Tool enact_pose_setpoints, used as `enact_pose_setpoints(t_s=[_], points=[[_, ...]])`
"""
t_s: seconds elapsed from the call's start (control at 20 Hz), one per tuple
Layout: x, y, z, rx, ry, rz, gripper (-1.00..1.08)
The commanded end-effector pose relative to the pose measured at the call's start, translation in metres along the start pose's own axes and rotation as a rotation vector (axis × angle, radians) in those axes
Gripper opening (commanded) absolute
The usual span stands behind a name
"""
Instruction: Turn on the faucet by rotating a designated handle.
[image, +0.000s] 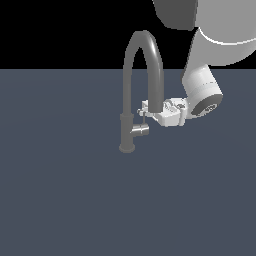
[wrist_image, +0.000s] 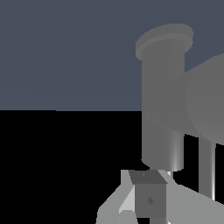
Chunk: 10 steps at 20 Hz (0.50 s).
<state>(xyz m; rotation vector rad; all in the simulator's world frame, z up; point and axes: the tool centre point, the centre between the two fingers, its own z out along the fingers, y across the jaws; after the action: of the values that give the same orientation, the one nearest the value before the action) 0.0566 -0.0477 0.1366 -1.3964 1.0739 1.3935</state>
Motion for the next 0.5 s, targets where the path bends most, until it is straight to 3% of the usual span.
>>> enact_pose_setpoints(t_s=[0.0, 0.45], points=[[-0.002, 0.004, 0.0, 0.0, 0.0, 0.0, -1.0], [-0.009, 0.021, 0.0, 0.001, 0.0, -0.001, -1.0]])
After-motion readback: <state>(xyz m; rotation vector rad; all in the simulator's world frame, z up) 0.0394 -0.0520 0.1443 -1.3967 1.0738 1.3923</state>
